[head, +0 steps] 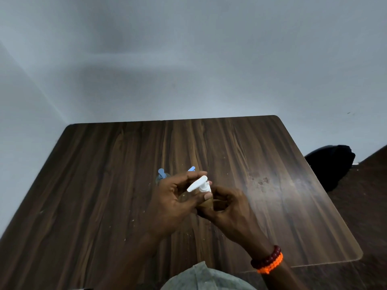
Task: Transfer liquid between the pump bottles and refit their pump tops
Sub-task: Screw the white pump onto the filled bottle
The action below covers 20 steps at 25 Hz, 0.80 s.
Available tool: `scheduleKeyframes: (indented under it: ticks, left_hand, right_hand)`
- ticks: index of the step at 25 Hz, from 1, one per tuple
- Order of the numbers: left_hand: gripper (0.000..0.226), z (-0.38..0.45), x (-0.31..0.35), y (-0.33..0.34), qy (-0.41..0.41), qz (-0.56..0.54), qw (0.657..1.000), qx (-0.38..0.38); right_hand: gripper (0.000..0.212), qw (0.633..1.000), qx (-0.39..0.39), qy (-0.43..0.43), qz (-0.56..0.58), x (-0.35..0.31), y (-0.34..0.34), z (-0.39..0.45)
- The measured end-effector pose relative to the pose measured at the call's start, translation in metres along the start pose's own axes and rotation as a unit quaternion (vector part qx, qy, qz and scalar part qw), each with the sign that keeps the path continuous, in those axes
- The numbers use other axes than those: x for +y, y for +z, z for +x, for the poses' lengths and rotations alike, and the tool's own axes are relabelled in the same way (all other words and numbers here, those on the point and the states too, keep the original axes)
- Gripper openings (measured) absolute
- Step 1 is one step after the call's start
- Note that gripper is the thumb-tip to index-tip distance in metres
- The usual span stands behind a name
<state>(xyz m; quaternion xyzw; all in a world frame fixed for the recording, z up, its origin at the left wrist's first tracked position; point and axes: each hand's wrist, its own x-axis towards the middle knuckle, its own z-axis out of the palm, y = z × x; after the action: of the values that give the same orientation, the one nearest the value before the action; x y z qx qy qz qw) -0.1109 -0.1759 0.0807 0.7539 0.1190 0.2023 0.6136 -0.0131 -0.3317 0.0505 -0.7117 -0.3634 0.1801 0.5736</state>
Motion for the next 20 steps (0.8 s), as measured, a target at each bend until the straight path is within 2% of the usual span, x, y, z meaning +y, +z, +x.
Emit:
scheduleKeyframes:
  ticks: [4,6,8,12,15,20]
  left_hand:
    - [0.054,0.004,0.000,-0.009,-0.009,-0.009,0.997,-0.081]
    - [0.063,0.004,-0.001,-0.007,-0.014,-0.026,0.998,-0.055]
    - [0.068,0.003,0.001,-0.004,-0.007,-0.014,1.000,0.009]
    - [0.065,-0.002,0.004,0.007,0.017,0.005,0.995,0.096]
    - [0.070,0.000,0.001,0.010,0.004,0.004,0.995,0.096]
    - [0.073,0.004,-0.003,0.004,-0.013,0.003,0.999,0.050]
  right_hand:
    - [0.035,1.000,-0.003,-0.008,-0.007,-0.001,0.000,0.000]
    - [0.028,1.000,0.004,-0.003,-0.008,-0.001,-0.001,0.002]
    - [0.024,1.000,0.011,0.002,-0.008,-0.001,-0.001,0.003]
    - [0.034,0.999,0.025,-0.002,-0.037,0.000,0.001,0.005]
    - [0.036,0.999,0.024,0.007,-0.033,0.001,0.000,0.005]
    - [0.028,1.000,-0.010,0.007,-0.012,-0.002,-0.004,0.006]
